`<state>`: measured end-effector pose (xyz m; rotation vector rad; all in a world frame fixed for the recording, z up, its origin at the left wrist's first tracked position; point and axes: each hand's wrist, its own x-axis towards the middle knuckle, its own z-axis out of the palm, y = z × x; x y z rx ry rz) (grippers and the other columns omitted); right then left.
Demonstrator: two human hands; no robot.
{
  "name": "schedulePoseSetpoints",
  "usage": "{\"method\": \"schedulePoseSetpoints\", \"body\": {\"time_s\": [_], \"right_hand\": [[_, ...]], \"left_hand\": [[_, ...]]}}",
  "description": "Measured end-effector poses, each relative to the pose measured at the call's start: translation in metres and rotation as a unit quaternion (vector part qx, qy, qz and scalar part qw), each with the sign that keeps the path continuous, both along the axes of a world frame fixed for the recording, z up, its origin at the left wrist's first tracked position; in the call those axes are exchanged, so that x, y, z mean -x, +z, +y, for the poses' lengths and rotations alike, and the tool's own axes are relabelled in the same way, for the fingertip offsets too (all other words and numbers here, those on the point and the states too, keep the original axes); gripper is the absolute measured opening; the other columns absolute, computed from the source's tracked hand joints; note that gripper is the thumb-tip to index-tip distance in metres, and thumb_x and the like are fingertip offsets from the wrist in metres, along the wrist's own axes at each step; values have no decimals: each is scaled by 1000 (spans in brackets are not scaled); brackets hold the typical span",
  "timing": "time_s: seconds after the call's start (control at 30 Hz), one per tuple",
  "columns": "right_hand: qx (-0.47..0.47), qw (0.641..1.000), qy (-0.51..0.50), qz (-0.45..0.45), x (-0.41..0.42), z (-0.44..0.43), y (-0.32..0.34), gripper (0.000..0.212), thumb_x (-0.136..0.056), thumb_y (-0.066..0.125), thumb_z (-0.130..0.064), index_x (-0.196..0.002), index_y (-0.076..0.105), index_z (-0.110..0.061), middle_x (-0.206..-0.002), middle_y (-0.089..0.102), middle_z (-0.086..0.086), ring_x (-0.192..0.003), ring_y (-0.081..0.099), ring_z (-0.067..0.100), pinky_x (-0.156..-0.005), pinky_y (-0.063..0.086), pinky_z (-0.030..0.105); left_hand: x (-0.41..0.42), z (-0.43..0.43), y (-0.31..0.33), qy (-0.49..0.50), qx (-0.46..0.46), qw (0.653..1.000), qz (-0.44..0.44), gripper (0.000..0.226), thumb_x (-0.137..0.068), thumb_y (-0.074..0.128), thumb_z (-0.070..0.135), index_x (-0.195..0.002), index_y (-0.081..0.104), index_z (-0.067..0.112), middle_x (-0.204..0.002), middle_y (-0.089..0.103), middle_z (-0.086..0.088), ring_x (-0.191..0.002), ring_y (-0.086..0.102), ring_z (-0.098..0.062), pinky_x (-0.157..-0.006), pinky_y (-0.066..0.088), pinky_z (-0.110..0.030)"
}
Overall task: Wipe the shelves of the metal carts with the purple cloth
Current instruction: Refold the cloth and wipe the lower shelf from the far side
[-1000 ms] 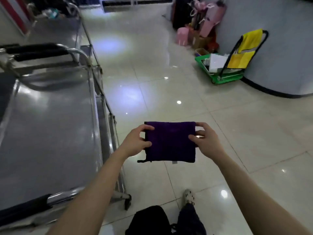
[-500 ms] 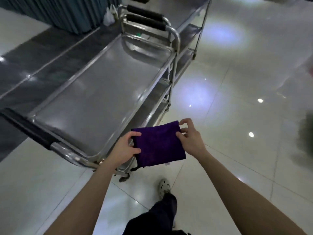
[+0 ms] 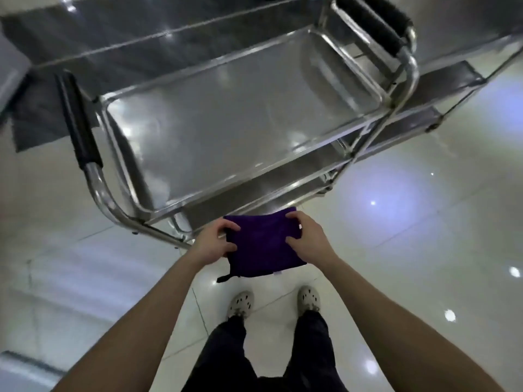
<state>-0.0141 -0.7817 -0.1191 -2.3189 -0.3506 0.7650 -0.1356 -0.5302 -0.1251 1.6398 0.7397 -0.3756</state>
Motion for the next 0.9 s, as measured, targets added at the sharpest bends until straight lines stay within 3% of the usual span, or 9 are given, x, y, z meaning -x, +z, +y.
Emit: {"method": "schedulePoseSetpoints", "body": {"time_s": [0.13, 0.27, 0.37, 0.6, 0.83, 0.9], "right_hand": [[-14, 994, 108, 7, -22, -5, -37, 66, -93, 68, -8, -150, 52, -37, -140, 61, -9, -122, 59, 14, -99, 50, 30], [-29, 988, 149, 4, -29, -12, -70, 59, -98, 62, -6, -142, 61, -45, -128, 57, -15, -114, 56, 7, -91, 46, 17], [-27, 987, 157, 3, -27, -7, -90, 47, -101, 60, -5, -134, 71, -35, -130, 56, -16, -115, 55, 7, -98, 55, 26], [-11, 982, 187, -15, -14, 12, -160, 53, -100, 59, -4, -150, 58, -22, -150, 52, -5, -120, 59, 13, -106, 57, 36], [23, 967, 250, -42, -11, 57, -304, 67, -98, 67, -6, -160, 45, -15, -160, 42, 2, -135, 57, 26, -111, 55, 43], [27, 967, 251, -42, -12, 68, -353, 69, -97, 66, -5, -161, 44, -15, -160, 41, 2, -135, 57, 27, -110, 55, 44]], "left_hand": [[20, -39, -27, 120, -2, 992, 44, 43, -89, 71, -17, -114, 77, 17, -128, 63, 2, -102, 72, -19, -68, 65, -32], [36, -74, -58, 218, 21, 973, 65, 45, -89, 77, -12, -125, 71, 13, -133, 65, -4, -107, 75, -29, -88, 66, -51], [43, -86, -77, 217, 3, 973, 75, 56, -85, 83, -8, -132, 67, 18, -129, 67, 0, -102, 77, -25, -82, 67, -41], [58, -70, -161, 220, -48, 970, 96, 58, -82, 85, -3, -132, 73, 23, -127, 68, -2, -104, 75, -25, -88, 66, -44], [52, -29, -306, 192, -126, 970, 80, 66, -84, 76, -5, -142, 64, 23, -135, 64, -3, -110, 71, -26, -90, 65, -45], [49, -19, -355, 181, -150, 969, 76, 68, -83, 74, -5, -144, 62, 22, -132, 65, -3, -105, 71, -26, -85, 65, -45]]}}
